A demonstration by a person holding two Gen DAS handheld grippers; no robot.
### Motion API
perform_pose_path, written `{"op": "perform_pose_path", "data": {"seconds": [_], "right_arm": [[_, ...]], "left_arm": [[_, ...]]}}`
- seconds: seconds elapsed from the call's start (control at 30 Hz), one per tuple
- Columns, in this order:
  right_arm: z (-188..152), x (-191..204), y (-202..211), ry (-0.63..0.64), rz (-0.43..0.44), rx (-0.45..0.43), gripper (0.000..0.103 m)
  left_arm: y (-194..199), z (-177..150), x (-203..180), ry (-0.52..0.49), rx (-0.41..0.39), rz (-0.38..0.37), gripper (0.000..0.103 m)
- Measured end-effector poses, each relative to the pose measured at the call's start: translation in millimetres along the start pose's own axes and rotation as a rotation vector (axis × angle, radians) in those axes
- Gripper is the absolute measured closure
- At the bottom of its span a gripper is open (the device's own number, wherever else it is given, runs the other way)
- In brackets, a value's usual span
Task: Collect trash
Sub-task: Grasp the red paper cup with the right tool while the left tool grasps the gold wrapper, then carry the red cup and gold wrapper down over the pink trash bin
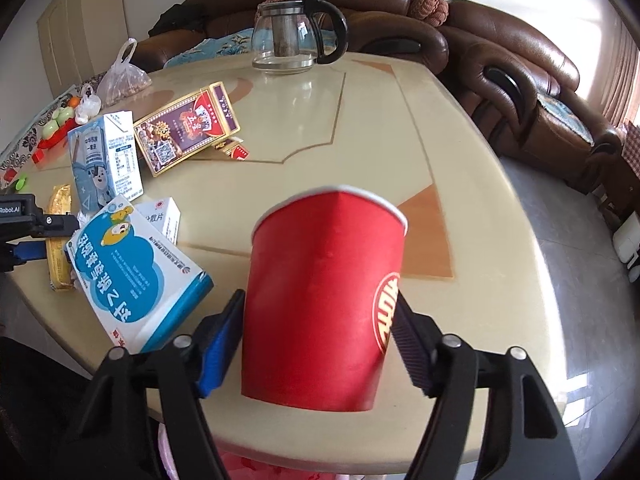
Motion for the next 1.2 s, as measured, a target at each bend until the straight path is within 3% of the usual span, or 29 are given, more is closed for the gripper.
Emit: {"op": "perform_pose_path", "data": {"seconds": [0.2,0.37,0.6,1.2], "right_arm": [[-0.1,-1.1,2.6,-0.006,0.007,-0.013,0.04],[-0.9,-3.8,6.2,-0.014,0.001,-0.028,0.041],[2.7,-4.7,18.5,0.0,-0.035,-0.062,0.043],[12.3,-5.1,63.0,-0.008,-0.072,-0.134,0.044]], "left_arm": [[4.3,-0.3,0.0,0.0,-0.006,-0.01,0.08],[8.2,-1.2,6.6,0.031,-0.021,-0.054,0.081],[21.8,-0.2,12.2,0.022,-0.06,-0.041,0.082],[64.9,-6.1,8.5,-0.1,-0.15,-0.017,0.085]]}}
Point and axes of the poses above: each gripper's, at about its wrist camera, not at the fingertips, and y roughly against the way its jaws point, x to its left, z to its top, the point moved 6 cm from there along -y, roughly the way its jaws point, and after that the axes turned 1 degree about -y, right-handed, at the moved point
